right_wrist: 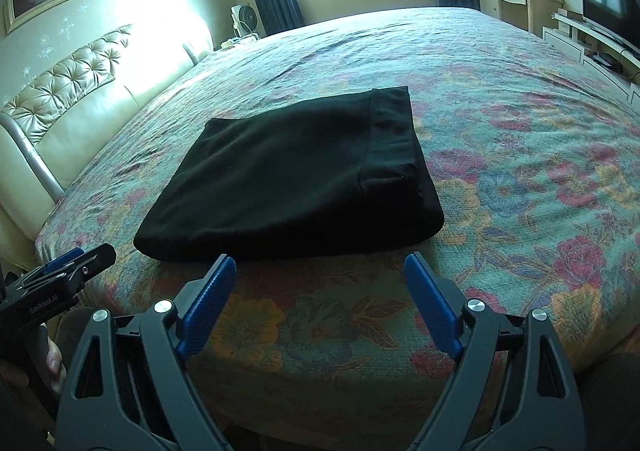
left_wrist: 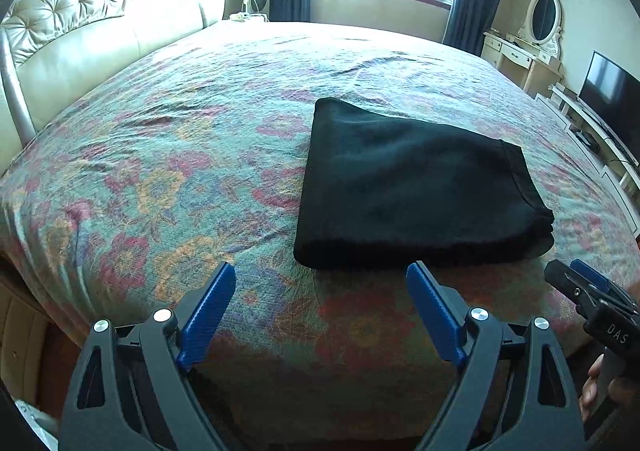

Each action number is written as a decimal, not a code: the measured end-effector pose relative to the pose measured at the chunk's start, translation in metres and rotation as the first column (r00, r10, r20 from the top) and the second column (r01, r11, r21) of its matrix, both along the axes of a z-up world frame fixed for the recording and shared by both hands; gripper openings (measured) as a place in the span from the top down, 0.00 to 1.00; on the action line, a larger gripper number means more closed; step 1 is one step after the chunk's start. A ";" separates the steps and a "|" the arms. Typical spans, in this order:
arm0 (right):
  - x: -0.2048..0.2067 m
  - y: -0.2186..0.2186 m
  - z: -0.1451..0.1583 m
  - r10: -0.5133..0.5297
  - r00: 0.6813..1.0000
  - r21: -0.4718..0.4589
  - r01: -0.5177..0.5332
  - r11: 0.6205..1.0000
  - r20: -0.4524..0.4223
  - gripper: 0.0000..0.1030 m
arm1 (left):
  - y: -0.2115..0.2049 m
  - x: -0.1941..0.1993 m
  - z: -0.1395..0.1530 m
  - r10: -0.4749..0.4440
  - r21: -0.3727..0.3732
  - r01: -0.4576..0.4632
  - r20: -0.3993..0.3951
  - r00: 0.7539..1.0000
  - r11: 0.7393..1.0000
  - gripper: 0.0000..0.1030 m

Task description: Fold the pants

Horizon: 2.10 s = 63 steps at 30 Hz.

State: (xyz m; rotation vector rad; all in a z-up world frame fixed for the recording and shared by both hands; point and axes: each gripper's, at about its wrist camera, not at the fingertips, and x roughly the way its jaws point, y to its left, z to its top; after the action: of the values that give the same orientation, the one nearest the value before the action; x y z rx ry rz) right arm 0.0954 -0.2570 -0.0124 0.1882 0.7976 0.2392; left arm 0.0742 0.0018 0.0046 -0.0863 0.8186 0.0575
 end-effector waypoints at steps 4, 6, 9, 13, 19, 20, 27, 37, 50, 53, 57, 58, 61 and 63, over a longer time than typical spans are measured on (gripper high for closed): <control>0.000 0.002 -0.001 0.002 1.000 -0.004 -0.002 1.000 -0.003 0.16 | -0.002 0.000 0.002 -0.006 0.016 0.006 0.007 1.000 1.000 0.16; 0.000 0.003 -0.002 0.005 1.000 -0.006 -0.005 1.000 -0.006 0.16 | -0.003 -0.001 0.003 -0.006 0.012 0.006 0.009 1.000 1.000 0.17; 0.000 0.004 -0.002 0.008 1.000 -0.007 -0.008 1.000 -0.008 0.16 | -0.005 -0.002 0.004 -0.009 0.017 0.009 0.017 1.000 1.000 0.16; 0.000 0.003 -0.002 0.008 1.000 -0.007 -0.008 1.000 -0.008 0.16 | -0.005 -0.002 0.005 0.000 0.032 0.000 0.025 1.000 0.999 0.16; -0.002 0.004 -0.003 0.006 1.000 -0.005 -0.006 1.000 -0.012 0.16 | -0.009 -0.001 0.006 0.001 0.055 -0.003 0.028 1.000 0.998 0.16; -0.002 0.005 -0.003 0.006 1.000 -0.005 -0.006 1.000 -0.012 0.16 | -0.009 -0.001 0.006 0.000 0.060 -0.002 0.029 1.000 0.998 0.16; -0.002 0.005 -0.003 0.007 1.000 -0.004 -0.007 1.000 -0.012 0.16 | -0.012 -0.001 0.006 -0.009 0.061 0.008 0.024 1.000 0.998 0.16; -0.002 0.006 -0.003 0.009 1.000 -0.005 -0.009 1.000 -0.014 0.16 | -0.013 0.000 0.006 -0.005 0.055 0.004 0.021 1.000 0.998 0.16; -0.002 0.005 -0.001 0.010 1.000 -0.003 -0.010 1.000 -0.004 0.16 | -0.015 0.001 0.003 -0.009 0.057 0.008 0.009 1.000 0.998 0.16; -0.003 0.004 0.001 0.011 1.000 -0.001 -0.011 1.000 0.000 0.16 | -0.015 0.001 0.002 -0.012 0.050 0.012 0.003 1.000 0.999 0.16; -0.003 0.005 0.002 0.011 1.000 -0.001 -0.011 1.000 -0.001 0.16 | -0.015 0.002 0.002 -0.012 0.046 0.012 0.003 1.000 0.999 0.16; -0.003 0.005 0.001 0.011 1.000 -0.002 -0.011 1.000 -0.001 0.16 | -0.015 0.002 0.003 -0.010 0.047 0.009 0.005 1.000 0.999 0.16; -0.003 0.005 0.002 0.012 1.000 -0.003 -0.012 1.000 -0.001 0.16 | -0.015 0.002 0.004 -0.002 0.047 0.002 0.008 1.000 0.999 0.16; -0.003 0.006 0.002 0.015 1.000 -0.005 -0.015 1.000 -0.002 0.16 | -0.016 0.002 0.005 -0.007 0.044 0.007 0.010 1.000 0.999 0.16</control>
State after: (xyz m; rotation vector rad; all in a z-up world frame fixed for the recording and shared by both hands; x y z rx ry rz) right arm 0.0928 -0.2511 -0.0106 0.1781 0.8018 0.2507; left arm 0.0759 -0.0139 0.0098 -0.0425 0.8067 0.0683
